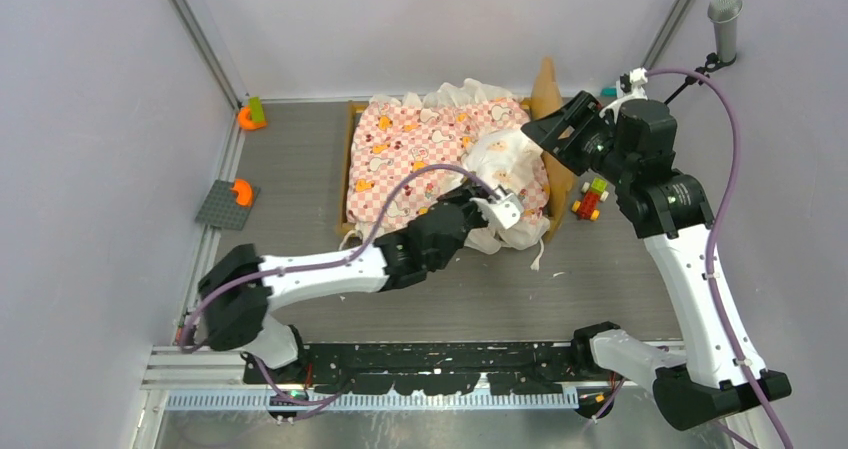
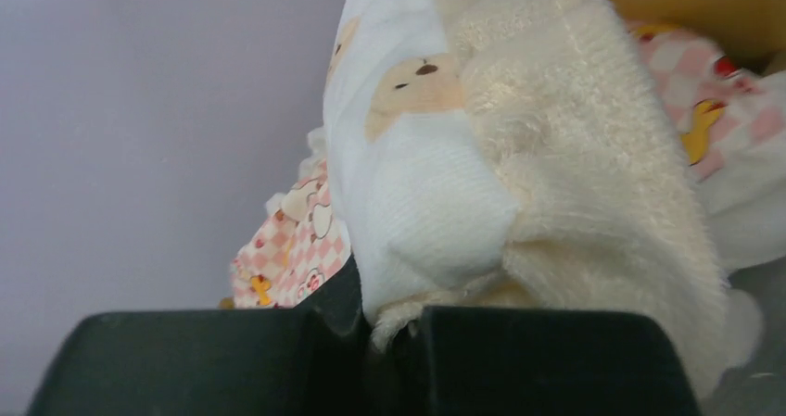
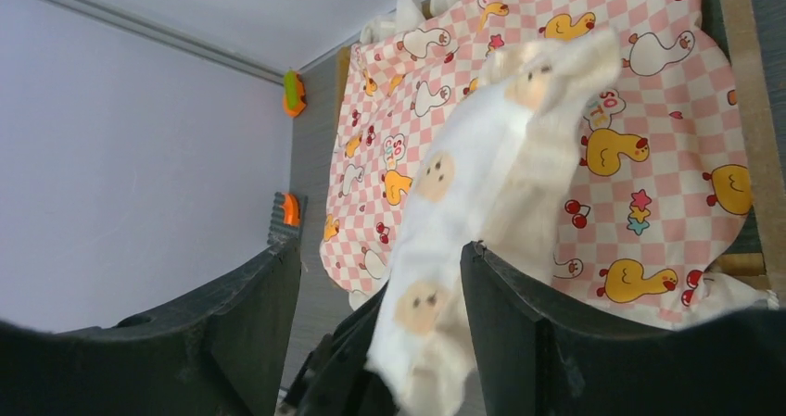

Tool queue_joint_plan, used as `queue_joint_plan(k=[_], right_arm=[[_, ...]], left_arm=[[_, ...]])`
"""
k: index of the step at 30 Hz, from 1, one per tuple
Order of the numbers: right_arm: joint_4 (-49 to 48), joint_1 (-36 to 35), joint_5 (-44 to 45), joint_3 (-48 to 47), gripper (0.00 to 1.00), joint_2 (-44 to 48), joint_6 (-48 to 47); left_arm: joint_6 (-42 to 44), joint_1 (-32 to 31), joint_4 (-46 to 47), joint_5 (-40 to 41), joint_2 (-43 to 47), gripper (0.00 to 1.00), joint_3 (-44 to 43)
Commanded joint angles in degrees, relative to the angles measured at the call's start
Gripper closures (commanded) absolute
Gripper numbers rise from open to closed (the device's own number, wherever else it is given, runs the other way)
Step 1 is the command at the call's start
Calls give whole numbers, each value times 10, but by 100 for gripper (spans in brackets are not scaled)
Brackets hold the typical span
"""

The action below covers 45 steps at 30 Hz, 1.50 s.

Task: Set up the pet bed
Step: Place the pillow on the mattress.

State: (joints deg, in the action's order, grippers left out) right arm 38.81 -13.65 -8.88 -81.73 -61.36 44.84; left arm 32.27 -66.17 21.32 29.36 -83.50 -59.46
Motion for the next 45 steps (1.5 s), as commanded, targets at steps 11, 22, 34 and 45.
queue_joint_plan(k=[11, 22, 34, 45], right_arm=[[91, -1, 196, -42, 32, 104, -82], [125, -1, 236, -43, 32, 133, -98], [131, -1, 243, -33, 32, 139, -100], [136, -1, 243, -26, 32, 144, -99]], left_arm=[[109, 31, 76, 235, -306, 100, -300], [-21, 63, -103, 191, -409, 100, -465], [-83, 66, -141, 142, -454, 100, -504], [-141, 69, -205, 161, -481, 100, -587]])
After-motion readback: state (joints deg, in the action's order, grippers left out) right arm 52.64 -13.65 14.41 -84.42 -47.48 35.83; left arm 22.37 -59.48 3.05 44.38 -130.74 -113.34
